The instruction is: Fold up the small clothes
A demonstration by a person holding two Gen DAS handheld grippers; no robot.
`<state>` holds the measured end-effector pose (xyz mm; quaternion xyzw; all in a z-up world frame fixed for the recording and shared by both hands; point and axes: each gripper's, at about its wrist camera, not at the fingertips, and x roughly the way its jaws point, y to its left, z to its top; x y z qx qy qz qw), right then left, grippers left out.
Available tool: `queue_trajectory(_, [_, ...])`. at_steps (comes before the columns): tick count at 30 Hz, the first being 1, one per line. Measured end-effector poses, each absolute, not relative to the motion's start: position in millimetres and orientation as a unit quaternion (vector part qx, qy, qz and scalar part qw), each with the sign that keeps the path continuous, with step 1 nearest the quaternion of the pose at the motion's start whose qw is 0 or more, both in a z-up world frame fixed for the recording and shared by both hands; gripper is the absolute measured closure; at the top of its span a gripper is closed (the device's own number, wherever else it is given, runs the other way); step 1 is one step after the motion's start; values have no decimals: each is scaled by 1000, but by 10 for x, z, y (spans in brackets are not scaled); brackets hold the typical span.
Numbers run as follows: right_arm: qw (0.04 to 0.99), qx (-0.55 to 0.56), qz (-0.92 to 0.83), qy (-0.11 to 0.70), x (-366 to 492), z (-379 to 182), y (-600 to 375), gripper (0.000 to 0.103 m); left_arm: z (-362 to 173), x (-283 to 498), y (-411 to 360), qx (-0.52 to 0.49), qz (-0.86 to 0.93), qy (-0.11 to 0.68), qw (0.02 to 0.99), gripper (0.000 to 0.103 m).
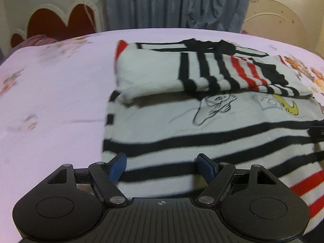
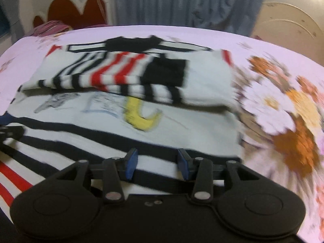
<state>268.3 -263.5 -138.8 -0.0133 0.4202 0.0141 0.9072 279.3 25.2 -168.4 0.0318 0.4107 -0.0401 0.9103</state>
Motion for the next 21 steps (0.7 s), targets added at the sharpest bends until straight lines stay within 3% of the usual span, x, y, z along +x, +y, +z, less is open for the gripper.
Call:
queue_trajectory(9, [901,30,103,420,2328,-1229,-2365,62,-1453,2356,-213,4,-81,403,911,28])
queue_trajectory(14, [889,-17,163,428,2071,-1279,-2046,62,-1582,2124,-433,44,-89,417,903,27])
queue_trajectory(21, [892,-71,148,422,1781,-1377,-2200,60,-1622,1748,-172,36,-50,427,902,26])
